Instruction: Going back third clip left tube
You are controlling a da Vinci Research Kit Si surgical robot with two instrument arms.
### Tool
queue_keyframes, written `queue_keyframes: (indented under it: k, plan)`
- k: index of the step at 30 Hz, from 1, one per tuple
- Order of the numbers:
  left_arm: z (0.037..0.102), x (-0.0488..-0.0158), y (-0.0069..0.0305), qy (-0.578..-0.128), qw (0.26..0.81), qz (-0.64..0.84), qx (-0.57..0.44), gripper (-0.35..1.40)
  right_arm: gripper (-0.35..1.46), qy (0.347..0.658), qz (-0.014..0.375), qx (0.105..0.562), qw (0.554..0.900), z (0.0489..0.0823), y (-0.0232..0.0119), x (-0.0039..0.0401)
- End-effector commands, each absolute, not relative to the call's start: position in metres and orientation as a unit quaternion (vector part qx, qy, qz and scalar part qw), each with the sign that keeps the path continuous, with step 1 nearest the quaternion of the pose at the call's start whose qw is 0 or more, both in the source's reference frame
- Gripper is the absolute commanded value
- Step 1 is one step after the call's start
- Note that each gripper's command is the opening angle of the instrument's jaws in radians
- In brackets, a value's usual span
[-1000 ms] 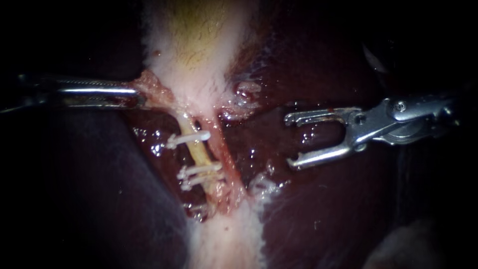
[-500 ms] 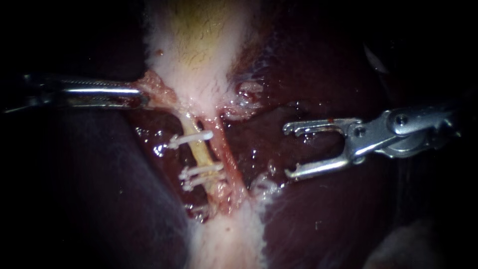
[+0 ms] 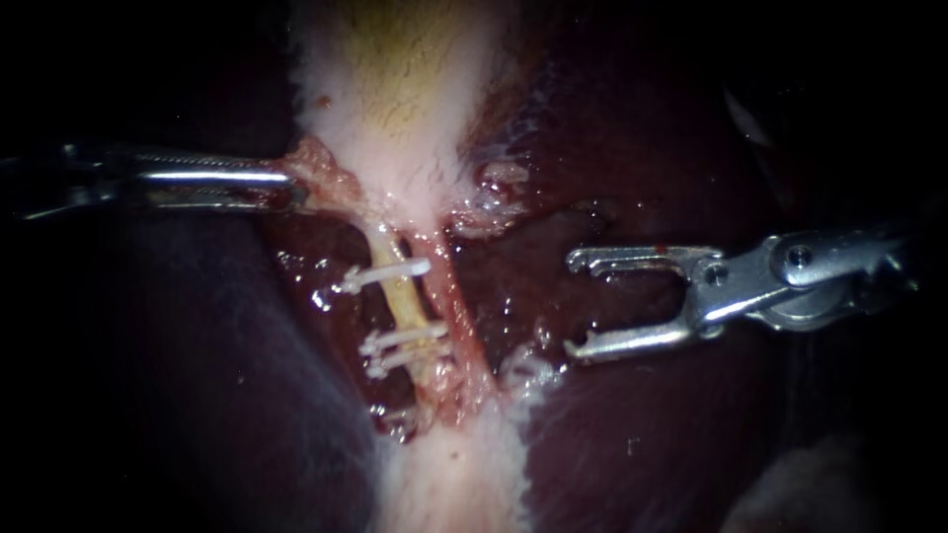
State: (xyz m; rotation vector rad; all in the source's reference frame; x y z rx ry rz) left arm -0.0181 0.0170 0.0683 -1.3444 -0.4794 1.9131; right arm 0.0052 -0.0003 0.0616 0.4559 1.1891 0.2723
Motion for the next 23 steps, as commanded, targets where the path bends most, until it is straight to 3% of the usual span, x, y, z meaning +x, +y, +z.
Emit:
queue_keyframes:
  k: [1,13,23]
  plan:
    - [0.0685,-0.0185,0.0171,-0.186,0.37,0.746,-0.522,-0.35,0.5,0.554,0.126,0.212,0.795,0.0616,-0.0003,0.0052]
    - [0.0717,-0.0213,0.0178,-0.183,0.369,0.75,-0.518,-0.35,0.5,0.554,0.126,0.212,0.795,0.0616,-0.0003,0.005]
    - [0.0719,-0.0212,0.0178,-0.183,0.368,0.751,-0.517,-0.35,0.5,0.554,0.126,0.213,0.795,0.0616,-0.0003,0.0049]
